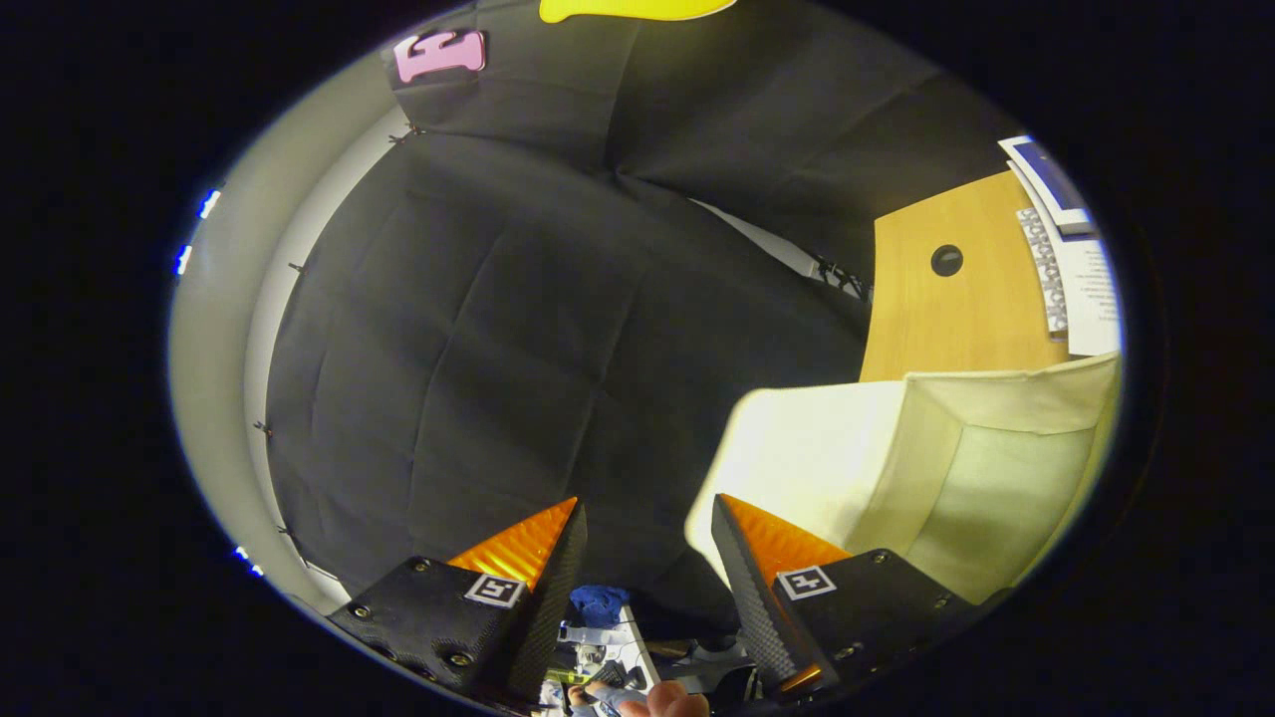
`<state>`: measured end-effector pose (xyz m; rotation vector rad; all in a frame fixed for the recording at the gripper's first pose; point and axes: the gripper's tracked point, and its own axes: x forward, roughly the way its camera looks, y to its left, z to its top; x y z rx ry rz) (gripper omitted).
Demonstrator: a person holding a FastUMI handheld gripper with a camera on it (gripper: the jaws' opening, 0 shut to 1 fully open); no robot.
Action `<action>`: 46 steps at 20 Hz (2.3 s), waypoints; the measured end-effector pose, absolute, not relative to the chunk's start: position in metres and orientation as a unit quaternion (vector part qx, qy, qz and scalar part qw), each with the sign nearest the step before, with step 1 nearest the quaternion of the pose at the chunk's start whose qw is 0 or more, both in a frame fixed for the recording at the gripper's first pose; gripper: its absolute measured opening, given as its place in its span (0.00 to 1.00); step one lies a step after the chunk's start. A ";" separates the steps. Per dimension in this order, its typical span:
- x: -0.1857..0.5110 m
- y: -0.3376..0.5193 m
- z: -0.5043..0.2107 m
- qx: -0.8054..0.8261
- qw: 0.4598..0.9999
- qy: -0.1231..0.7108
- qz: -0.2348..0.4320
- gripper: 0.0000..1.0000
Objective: Open the storage box then place both shoes into the box .Put the left shoe in first, then the right shoe, with the right side of both shoes facing outward in a uniform manner.
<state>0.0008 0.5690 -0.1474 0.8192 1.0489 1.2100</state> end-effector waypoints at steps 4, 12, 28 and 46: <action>0.008 0.524 -0.152 0.327 0.666 0.436 0.510 0.78; 0.018 0.398 -0.183 0.278 0.769 0.389 0.424 0.91; -0.017 0.204 -0.304 0.180 0.853 0.427 0.241 0.92; -0.041 0.191 -0.439 0.054 0.817 0.549 0.167 0.62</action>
